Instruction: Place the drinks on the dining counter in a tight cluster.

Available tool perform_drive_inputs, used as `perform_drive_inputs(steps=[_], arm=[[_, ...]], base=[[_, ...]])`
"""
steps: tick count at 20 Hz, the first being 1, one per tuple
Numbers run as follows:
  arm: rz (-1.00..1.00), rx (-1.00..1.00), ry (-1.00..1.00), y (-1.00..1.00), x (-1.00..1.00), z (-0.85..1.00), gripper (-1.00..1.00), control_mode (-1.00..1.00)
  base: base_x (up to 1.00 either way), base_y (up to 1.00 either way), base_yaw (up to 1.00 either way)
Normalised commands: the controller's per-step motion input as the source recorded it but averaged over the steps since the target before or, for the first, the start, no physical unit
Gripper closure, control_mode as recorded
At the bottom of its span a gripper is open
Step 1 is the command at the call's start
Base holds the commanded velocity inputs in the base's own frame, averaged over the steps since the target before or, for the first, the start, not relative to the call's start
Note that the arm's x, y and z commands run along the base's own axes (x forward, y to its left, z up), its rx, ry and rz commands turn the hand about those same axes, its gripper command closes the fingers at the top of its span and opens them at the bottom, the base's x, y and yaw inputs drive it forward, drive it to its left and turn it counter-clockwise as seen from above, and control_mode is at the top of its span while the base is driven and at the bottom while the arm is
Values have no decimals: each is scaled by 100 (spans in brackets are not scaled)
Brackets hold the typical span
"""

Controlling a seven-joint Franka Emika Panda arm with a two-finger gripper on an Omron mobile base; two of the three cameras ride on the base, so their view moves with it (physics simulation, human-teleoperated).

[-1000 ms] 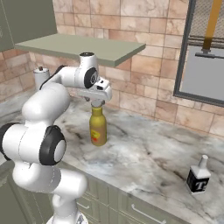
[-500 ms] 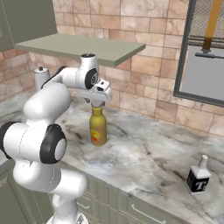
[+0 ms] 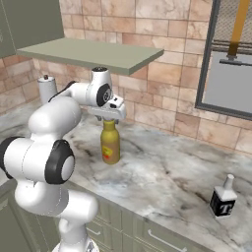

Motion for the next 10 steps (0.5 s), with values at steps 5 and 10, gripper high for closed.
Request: perform_drive_inputs(steps=[5,10], arm=[[0,0,0,0,0,0,-100,-100],[0,0,0,0,0,0,100,-100]], base=[[0,0,0],[0,0,0]])
